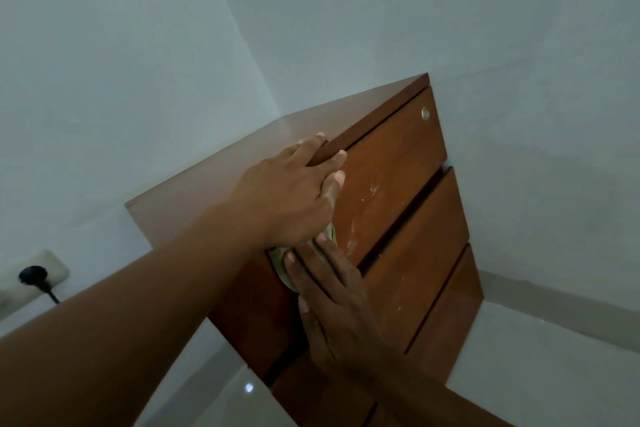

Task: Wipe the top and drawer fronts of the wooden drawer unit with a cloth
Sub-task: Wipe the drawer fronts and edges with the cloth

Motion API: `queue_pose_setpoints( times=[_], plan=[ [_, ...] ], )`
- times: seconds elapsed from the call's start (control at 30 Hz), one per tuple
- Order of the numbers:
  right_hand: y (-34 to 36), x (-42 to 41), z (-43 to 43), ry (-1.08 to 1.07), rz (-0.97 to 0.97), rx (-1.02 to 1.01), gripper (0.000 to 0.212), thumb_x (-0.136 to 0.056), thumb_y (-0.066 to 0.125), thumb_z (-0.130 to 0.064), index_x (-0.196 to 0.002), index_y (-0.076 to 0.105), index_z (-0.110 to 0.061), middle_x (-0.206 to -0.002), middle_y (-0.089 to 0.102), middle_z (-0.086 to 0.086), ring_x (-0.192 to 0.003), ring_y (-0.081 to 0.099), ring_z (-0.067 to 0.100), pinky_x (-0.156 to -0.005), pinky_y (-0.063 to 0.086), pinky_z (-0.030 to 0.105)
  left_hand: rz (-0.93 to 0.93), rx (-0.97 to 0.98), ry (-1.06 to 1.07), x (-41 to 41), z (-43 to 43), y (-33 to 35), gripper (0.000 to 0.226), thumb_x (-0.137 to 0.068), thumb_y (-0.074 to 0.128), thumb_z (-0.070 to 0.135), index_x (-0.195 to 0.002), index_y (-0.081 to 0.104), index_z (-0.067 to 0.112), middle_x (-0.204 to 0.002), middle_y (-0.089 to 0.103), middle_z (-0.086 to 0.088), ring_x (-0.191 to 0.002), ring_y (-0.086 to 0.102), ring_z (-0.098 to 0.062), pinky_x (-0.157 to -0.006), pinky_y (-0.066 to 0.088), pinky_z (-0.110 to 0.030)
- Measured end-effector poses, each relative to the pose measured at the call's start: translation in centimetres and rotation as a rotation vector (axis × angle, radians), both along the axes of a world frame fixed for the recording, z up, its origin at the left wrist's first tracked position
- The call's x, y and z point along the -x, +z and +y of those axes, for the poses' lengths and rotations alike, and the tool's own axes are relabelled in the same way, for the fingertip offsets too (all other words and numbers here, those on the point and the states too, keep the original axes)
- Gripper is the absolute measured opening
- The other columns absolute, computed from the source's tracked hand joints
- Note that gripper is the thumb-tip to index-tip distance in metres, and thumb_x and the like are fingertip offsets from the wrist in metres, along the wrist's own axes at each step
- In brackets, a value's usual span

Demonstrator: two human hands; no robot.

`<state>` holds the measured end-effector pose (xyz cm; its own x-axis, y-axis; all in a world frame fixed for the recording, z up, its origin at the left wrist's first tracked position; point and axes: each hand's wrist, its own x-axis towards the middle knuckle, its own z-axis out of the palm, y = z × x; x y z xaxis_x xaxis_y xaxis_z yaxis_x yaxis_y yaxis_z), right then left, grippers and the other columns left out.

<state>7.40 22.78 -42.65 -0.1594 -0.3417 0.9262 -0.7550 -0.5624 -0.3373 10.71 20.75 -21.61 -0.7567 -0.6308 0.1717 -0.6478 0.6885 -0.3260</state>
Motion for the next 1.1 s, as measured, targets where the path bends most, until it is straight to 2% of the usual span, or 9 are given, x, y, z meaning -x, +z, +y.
queue_pose_setpoints(
  times=[0.13, 0.3, 0.47, 0.57, 0.67, 0.77, 0.87, 0.97, 1.1],
  plan=[
    [0.5, 2.6, -1.8, 0.022, 0.117, -0.057, 0.057, -0.103, 0.038, -0.02, -0.156, 0.017, -0.016, -0.167, 0.001, 0.001, -0.155, 0.0, 0.031, -0.123, 0.01, 0.054, 0.04, -0.089, -0.021, -0.3, -1.1, 0.4, 0.052, -0.105, 0.022, 0.045, -0.156, 0.015, 0.044, -0.166, 0.0, 0.016, -0.152, 0.003, -0.008, -0.124, 0.008, -0.038],
    [3.7, 12.0, -7.4, -0.096, -0.472, -0.141, 0.056, -0.107, 0.025, -0.026, -0.159, 0.005, -0.02, -0.168, -0.001, -0.003, -0.155, -0.006, 0.019, -0.124, 0.016, 0.052, -0.083, -0.083, -0.121, -1.3, -3.2, 1.7, 0.06, -0.102, 0.029, 0.037, -0.158, 0.007, 0.039, -0.167, 0.005, 0.012, -0.152, 0.007, -0.011, -0.124, 0.01, -0.035],
    [3.7, 17.5, -10.7, -0.218, -0.988, -0.301, 0.057, -0.102, 0.039, -0.009, -0.154, 0.029, -0.031, -0.153, 0.041, 0.008, -0.131, 0.05, 0.03, -0.104, 0.048, 0.051, -0.001, -0.125, -0.143, -1.5, -3.9, 1.0, 0.065, -0.106, 0.033, 0.03, -0.158, -0.005, 0.032, -0.167, 0.0, 0.013, -0.152, 0.002, -0.007, -0.122, 0.006, -0.029],
    [4.5, 16.5, -8.7, -0.207, -1.225, -0.268, 0.056, -0.1, 0.042, -0.003, -0.148, 0.042, -0.031, -0.143, 0.05, 0.001, -0.113, 0.063, 0.017, -0.091, 0.058, 0.037, -0.024, -0.076, -0.149, -1.5, -3.7, 0.8, 0.066, -0.106, 0.034, 0.027, -0.158, -0.007, 0.029, -0.167, -0.002, 0.009, -0.152, 0.001, -0.01, -0.122, 0.005, -0.027],
    [4.6, 8.8, -2.7, -0.139, -0.936, -0.099, 0.051, -0.104, 0.04, -0.008, -0.151, 0.036, -0.027, -0.147, 0.044, -0.01, -0.095, 0.063, -0.007, -0.073, 0.056, 0.014, -0.07, 0.021, -0.175, -1.7, -3.8, 0.5, 0.065, -0.106, 0.032, 0.027, -0.159, -0.006, 0.025, -0.168, -0.002, 0.003, -0.153, 0.001, -0.014, -0.124, 0.005, -0.031],
    [1.3, -0.9, 0.9, 0.014, -0.328, 0.065, 0.051, -0.103, 0.037, -0.009, -0.154, 0.028, -0.011, -0.163, 0.027, 0.003, -0.142, 0.043, 0.025, -0.11, 0.044, 0.043, -0.092, 0.098, -0.232, -2.0, -4.2, 0.5, 0.064, -0.105, 0.033, 0.027, -0.159, -0.001, 0.021, -0.168, 0.001, 0.001, -0.153, 0.005, -0.016, -0.124, 0.008, -0.031],
    [-1.6, -2.9, -1.4, -0.004, 0.065, -0.03, 0.056, -0.103, 0.037, -0.025, -0.155, 0.024, -0.008, -0.166, 0.015, 0.009, -0.153, 0.015, 0.034, -0.118, 0.028, 0.057, -0.068, 0.027, -0.221, -2.3, -4.5, 0.5, 0.065, -0.106, 0.033, 0.029, -0.159, -0.003, 0.025, -0.168, -0.001, 0.005, -0.153, 0.001, -0.012, -0.125, 0.012, -0.036],
    [0.1, 1.0, -3.7, -0.053, 0.077, -0.038, 0.062, -0.102, 0.033, -0.032, -0.156, 0.016, -0.009, -0.167, 0.006, 0.012, -0.154, 0.004, 0.035, -0.124, 0.011, 0.055, -0.063, 0.08, -0.267, -2.7, -4.7, 0.3, 0.06, -0.106, 0.027, 0.029, -0.159, 0.001, 0.02, -0.168, 0.002, 0.001, -0.153, 0.002, -0.012, -0.124, 0.005, -0.029],
    [3.5, 10.1, -8.0, -0.143, -0.308, -0.121, 0.062, -0.103, 0.021, -0.034, -0.159, 0.002, -0.014, -0.168, -0.006, 0.004, -0.155, -0.01, 0.022, -0.125, 0.005, 0.051, -0.102, 0.207, -0.278, -2.4, -4.7, -0.1, 0.061, -0.105, 0.023, 0.03, -0.159, -0.002, 0.017, -0.168, 0.0, -0.003, -0.152, 0.0, -0.015, -0.12, -0.004, -0.024]
  ],
)
